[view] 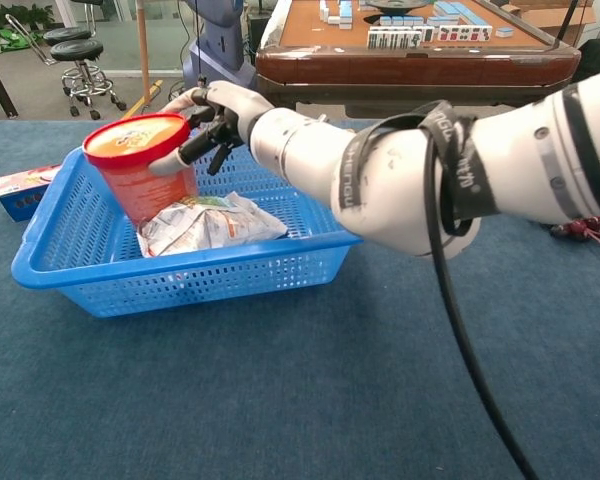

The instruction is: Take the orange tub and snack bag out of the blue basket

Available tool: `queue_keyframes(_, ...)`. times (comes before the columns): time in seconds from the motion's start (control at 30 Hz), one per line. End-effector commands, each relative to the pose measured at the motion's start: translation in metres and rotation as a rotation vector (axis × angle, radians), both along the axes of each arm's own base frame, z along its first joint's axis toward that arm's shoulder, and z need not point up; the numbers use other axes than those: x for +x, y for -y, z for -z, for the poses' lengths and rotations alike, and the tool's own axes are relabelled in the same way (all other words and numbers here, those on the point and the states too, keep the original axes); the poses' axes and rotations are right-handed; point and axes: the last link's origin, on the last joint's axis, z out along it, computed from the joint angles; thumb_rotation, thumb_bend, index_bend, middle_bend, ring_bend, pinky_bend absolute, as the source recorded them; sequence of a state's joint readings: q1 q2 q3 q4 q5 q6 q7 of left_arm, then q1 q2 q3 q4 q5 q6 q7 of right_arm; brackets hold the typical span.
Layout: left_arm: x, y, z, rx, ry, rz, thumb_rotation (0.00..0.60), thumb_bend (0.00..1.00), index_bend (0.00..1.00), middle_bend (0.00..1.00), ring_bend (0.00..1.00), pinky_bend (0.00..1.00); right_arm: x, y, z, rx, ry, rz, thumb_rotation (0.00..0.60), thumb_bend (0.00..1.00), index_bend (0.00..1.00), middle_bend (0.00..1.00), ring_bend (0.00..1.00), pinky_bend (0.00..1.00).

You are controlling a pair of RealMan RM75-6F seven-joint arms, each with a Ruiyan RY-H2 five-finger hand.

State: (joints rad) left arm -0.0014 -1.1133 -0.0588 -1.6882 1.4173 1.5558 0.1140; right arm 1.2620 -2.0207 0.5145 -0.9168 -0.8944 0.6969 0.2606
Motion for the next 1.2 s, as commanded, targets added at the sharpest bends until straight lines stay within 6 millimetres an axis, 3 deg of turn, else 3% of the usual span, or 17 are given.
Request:
queue_keyframes(0.03,0.002,-0.001,0.001,-0.002,-0.002,0.006,0.600,0.29,0.00,0.00,0.00,0.00,-0.011,0.005,-0.026,-0.025,0.045,0.001,0.600,0.16,0.63,0.48,0.41,0.48)
queue_keyframes(0.57,0.018,-0.006,0.007,-0.022,-0.017,0.051,0.600,0.29,0.00,0.00,0.00,0.00,-0.070,-0.003,-0.144,-0.084,0.177,0.036,0.600,0.16,0.64,0.49,0.43,0.50)
queue_keyframes(0.73,0.021,-0.007,0.009,-0.027,-0.018,0.059,0.600,0.29,0.00,0.00,0.00,0.00,-0.103,-0.003,-0.177,-0.150,0.123,0.054,0.600,0.16,0.64,0.50,0.43,0.50)
queue_keyframes(1.0,0.024,-0.009,0.012,-0.034,-0.018,0.066,0.600,0.29,0.00,0.00,0.00,0.00,-0.164,0.003,-0.205,-0.201,0.054,0.179,0.600,0.16,0.64,0.50,0.43,0.50)
queue_keyframes(1.2,0.025,-0.009,0.013,-0.034,-0.016,0.067,0.600,0.29,0.00,0.00,0.00,0.00,-0.198,0.002,-0.209,-0.198,0.030,0.253,0.600,0.16,0.64,0.50,0.43,0.50)
